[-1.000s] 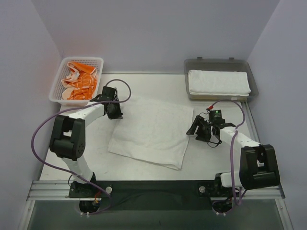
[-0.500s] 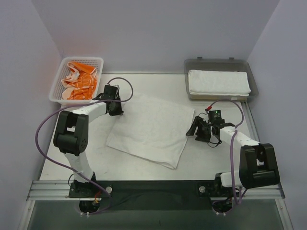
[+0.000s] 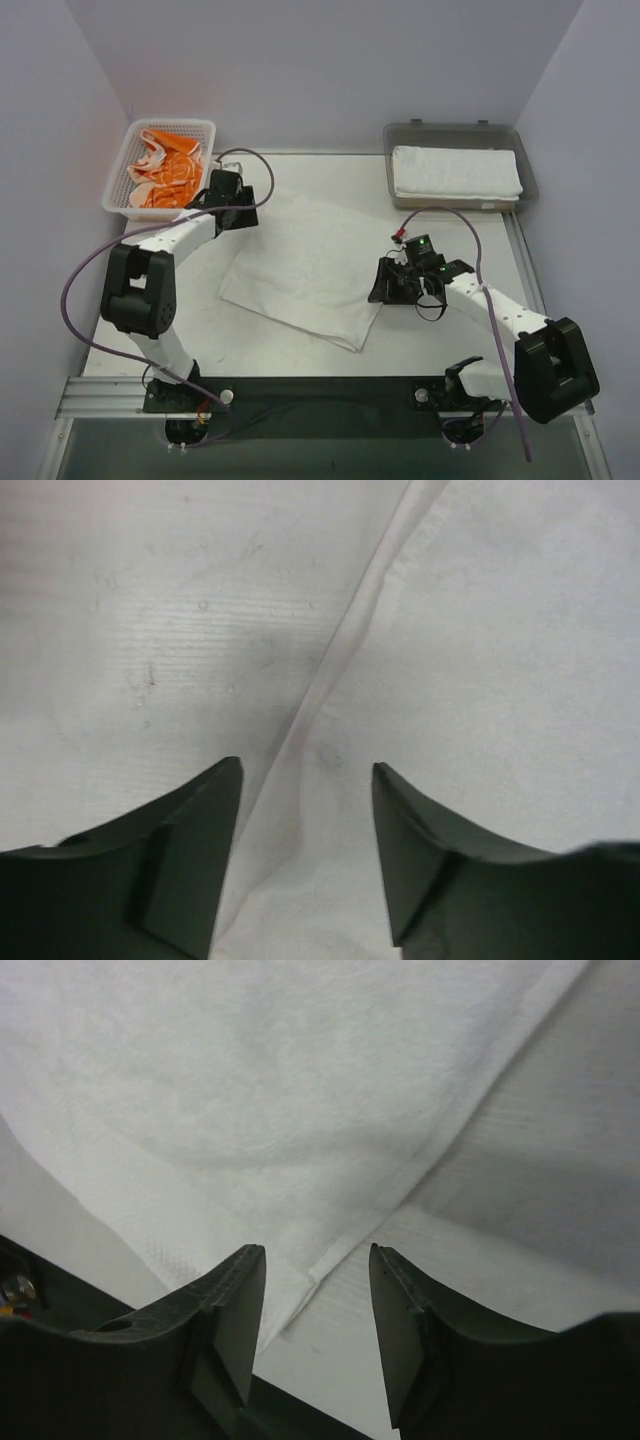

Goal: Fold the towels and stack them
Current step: Fold the towel

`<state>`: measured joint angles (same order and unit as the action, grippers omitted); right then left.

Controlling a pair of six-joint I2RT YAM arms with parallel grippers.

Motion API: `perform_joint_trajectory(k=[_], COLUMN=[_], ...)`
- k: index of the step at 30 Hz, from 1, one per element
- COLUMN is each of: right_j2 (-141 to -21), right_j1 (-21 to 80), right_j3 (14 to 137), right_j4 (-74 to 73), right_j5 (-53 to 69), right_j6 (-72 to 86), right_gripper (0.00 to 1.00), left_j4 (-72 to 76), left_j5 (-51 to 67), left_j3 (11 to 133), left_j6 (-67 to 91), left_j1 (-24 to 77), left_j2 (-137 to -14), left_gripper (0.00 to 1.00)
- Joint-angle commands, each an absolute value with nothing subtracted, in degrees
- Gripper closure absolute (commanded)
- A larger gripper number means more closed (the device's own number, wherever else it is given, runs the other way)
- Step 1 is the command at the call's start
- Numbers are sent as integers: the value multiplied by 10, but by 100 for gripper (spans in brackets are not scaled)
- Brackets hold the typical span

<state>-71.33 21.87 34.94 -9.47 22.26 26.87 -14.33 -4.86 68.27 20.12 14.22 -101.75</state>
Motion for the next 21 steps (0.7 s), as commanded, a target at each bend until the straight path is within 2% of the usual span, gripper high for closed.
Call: perform_joint_trajectory(k=[1, 9, 12, 14, 21], right_j2=[-701, -778, -810, -827, -920], right_j1=[262, 403, 427, 450, 470], right_j3=[392, 452, 471, 484, 526], right_j4=[-145, -188, -188, -188, -211], right_j5=[214, 224, 220, 214, 228], right_j6=[258, 283, 291, 291, 292], right_gripper=[57, 76, 80, 85, 89], left_j4=[-158, -257, -263, -262, -251], left_j5=[-103, -90, -95, -89, -80], left_j3=[694, 556, 503, 493, 506], left_j6=[198, 238, 228, 220, 215], left_j1=[142, 154, 154, 154, 153], left_j2=[-919, -788, -760, -760, -846], left_gripper=[29, 28, 31, 35, 44])
